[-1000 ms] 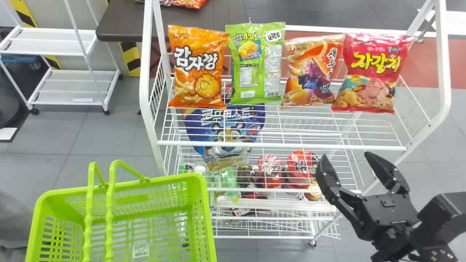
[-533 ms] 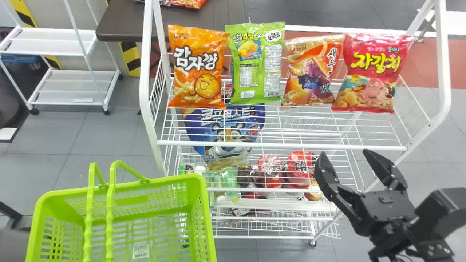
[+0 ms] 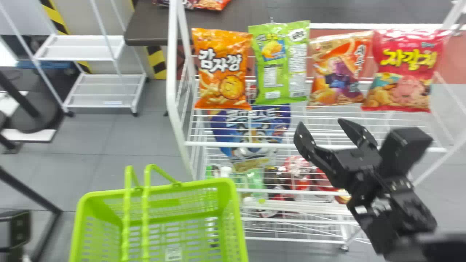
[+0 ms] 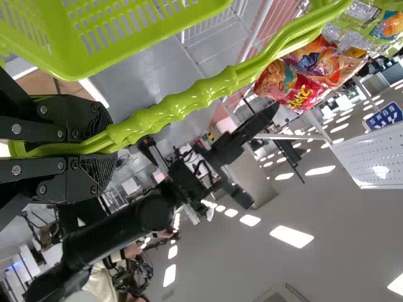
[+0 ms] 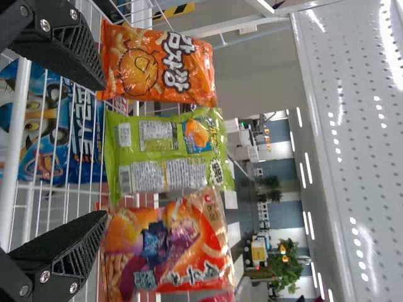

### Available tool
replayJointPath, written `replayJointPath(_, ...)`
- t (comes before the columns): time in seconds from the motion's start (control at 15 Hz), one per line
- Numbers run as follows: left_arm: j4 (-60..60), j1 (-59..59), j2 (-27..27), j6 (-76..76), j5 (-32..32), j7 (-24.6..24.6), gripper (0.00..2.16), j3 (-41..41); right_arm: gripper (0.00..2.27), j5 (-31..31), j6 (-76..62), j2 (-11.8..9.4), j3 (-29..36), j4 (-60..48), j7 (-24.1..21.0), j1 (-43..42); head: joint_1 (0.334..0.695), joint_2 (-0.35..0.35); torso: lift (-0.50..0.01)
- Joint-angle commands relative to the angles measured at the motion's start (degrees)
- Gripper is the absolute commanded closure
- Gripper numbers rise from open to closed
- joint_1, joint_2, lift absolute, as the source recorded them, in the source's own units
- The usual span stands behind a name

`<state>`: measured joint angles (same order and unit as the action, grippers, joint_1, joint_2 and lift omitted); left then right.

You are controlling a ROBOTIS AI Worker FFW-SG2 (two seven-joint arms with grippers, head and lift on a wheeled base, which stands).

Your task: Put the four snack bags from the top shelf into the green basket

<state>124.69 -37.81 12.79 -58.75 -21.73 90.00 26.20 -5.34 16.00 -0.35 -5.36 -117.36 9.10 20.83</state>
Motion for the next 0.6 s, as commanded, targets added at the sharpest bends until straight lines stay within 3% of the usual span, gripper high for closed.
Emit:
replayJointPath(0.0,0.03,-0.16,0.13,-0.10,-0.25,0.57,2.15,-0.01,0.11,0.42,3.47,0.40,-4.40,4.94,-1.45,-7.74,0.695,0.094,0.000)
replayJointPath(0.33,-0.59,0.19,1.71,0.08,-1.57,0.57,2.15,-0.19,0.11,0.95,4.88,0.40,-12.83,19.71,-5.85,-23.38,0.695,0.205,0.000)
replayJointPath(0.53,-2.87,3.00,3.91,0.08,-2.36,0.57,2.15,-3.17,0.08,-1.08,5.05,0.40,-14.33,26.56,-5.93,-30.24,0.695,0.250,0.000)
